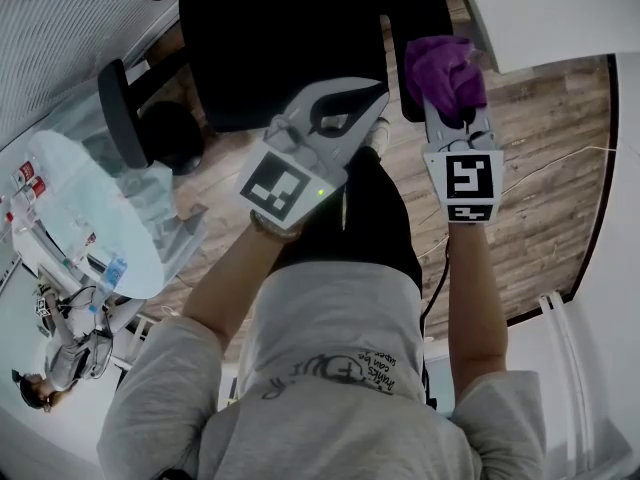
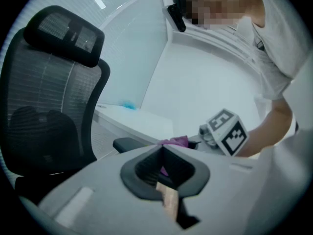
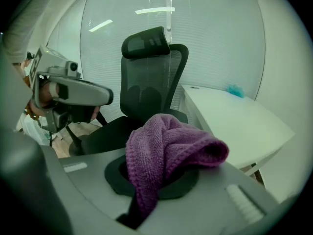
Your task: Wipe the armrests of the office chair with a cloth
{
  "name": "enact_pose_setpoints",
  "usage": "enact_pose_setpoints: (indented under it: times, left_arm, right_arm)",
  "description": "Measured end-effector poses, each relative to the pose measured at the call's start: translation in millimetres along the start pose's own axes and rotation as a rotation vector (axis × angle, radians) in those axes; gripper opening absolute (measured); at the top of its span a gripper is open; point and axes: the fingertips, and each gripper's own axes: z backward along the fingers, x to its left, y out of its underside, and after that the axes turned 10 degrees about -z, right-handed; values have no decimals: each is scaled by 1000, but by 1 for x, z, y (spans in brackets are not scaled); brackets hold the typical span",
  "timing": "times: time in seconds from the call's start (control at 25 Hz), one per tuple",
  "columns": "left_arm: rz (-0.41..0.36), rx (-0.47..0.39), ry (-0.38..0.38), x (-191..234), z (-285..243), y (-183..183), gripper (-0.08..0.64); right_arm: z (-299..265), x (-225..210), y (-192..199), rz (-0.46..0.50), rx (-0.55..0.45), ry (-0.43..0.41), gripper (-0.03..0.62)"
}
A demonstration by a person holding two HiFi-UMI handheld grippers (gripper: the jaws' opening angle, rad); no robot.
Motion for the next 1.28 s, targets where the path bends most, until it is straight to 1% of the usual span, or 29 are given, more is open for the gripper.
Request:
enact_pose_setpoints:
  times: [0.24, 0.4, 0.56, 0.92, 1.28]
  left_arm:
    - [-5, 10, 9, -3, -1, 3, 0]
    - [-7, 17, 9, -5, -2, 4, 0]
    - [-8, 29, 9, -4, 0, 10, 0]
    - [1, 30, 0, -3, 1, 11, 0]
    - [6, 37, -10, 3, 10, 17, 0]
  right_arm:
    - [34, 20, 33, -23, 20, -16, 32]
    - [46, 24, 44, -33, 34, -28, 32]
    - [46, 25, 46, -39, 43, -34, 32]
    - [25, 13, 27, -18, 51, -45, 32]
    - [-26, -4, -17, 41, 42, -41, 32]
